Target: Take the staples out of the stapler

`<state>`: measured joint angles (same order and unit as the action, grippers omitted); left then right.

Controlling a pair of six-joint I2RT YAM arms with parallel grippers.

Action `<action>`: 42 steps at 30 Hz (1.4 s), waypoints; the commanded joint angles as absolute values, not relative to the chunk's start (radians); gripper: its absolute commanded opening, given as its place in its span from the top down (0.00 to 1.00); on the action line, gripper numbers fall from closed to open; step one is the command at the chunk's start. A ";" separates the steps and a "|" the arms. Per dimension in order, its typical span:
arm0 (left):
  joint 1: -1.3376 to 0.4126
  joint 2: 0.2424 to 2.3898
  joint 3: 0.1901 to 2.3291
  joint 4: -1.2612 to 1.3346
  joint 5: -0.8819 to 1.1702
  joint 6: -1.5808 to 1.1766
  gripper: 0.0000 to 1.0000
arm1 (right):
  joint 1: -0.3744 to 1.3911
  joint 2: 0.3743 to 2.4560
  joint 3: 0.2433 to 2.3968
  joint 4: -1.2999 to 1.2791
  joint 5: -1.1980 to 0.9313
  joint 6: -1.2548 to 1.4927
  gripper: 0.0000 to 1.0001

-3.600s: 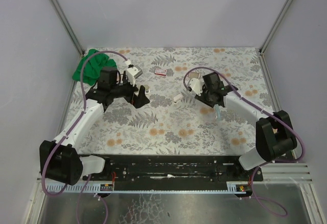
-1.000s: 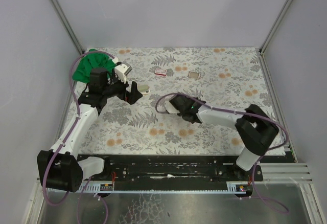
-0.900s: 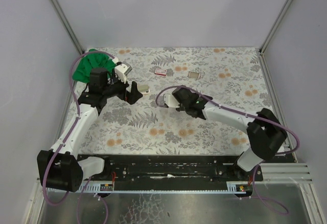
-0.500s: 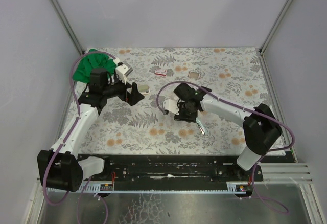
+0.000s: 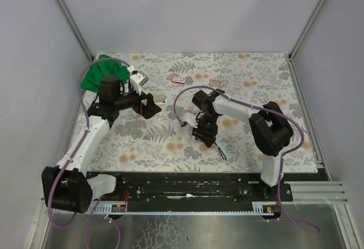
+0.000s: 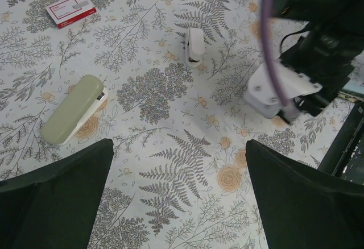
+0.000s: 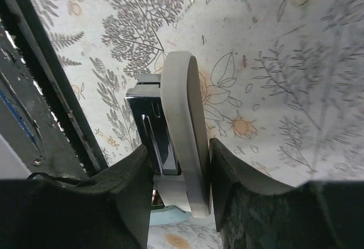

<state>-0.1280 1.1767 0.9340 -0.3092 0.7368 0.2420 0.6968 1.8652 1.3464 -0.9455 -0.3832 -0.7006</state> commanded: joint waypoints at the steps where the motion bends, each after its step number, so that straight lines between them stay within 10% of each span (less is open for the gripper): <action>1: -0.120 1.158 0.925 -0.276 0.764 0.256 0.00 | 0.680 1.967 1.398 -1.051 -0.399 -0.628 0.61; 8: -0.120 1.155 0.923 -0.275 0.756 0.253 0.00 | 0.678 1.868 1.432 -0.985 -0.238 -0.592 0.60; 21: -0.115 1.164 0.918 -0.211 0.579 0.201 0.00 | 0.743 1.648 0.979 -0.088 0.933 -1.102 0.55; 35: -0.093 1.151 0.908 -0.189 0.541 0.179 0.00 | 0.872 1.946 0.546 0.931 1.123 -1.864 0.50; 42: -0.087 1.154 0.906 -0.183 0.552 0.172 0.00 | 0.870 1.712 0.801 0.250 0.995 -1.313 0.49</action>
